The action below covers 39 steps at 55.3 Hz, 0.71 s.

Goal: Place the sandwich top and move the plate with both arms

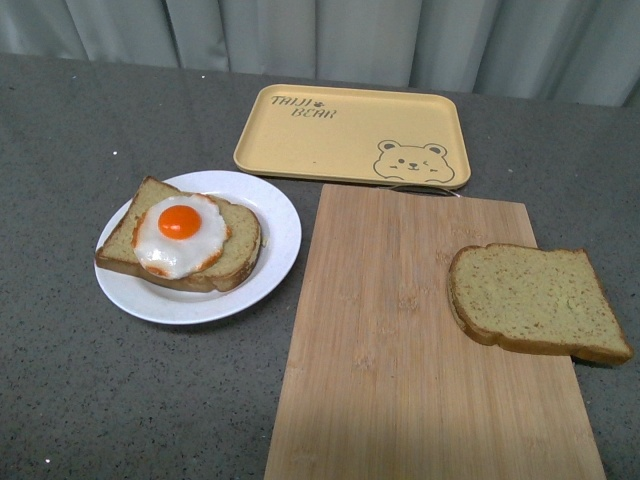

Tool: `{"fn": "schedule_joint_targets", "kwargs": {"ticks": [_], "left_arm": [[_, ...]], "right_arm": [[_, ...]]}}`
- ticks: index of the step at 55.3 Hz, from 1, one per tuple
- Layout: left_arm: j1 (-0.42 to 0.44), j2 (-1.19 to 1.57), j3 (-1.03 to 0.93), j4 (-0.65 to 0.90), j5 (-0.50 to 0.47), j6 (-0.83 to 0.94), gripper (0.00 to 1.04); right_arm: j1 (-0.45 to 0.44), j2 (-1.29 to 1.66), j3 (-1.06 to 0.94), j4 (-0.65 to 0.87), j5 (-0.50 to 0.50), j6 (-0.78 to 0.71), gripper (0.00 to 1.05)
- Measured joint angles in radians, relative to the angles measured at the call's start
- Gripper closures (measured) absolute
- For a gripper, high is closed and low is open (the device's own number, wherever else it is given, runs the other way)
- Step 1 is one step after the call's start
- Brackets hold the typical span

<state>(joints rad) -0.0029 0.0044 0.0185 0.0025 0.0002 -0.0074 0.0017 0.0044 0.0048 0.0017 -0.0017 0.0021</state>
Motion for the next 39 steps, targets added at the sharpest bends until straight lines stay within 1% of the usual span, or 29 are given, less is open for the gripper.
{"fn": "schedule_joint_targets", "kwargs": {"ticks": [39], "left_arm": [[0.000, 0.000, 0.000, 0.000, 0.000, 0.000, 0.07]], "right_arm": [[0.000, 0.000, 0.000, 0.000, 0.000, 0.000, 0.09]]}}
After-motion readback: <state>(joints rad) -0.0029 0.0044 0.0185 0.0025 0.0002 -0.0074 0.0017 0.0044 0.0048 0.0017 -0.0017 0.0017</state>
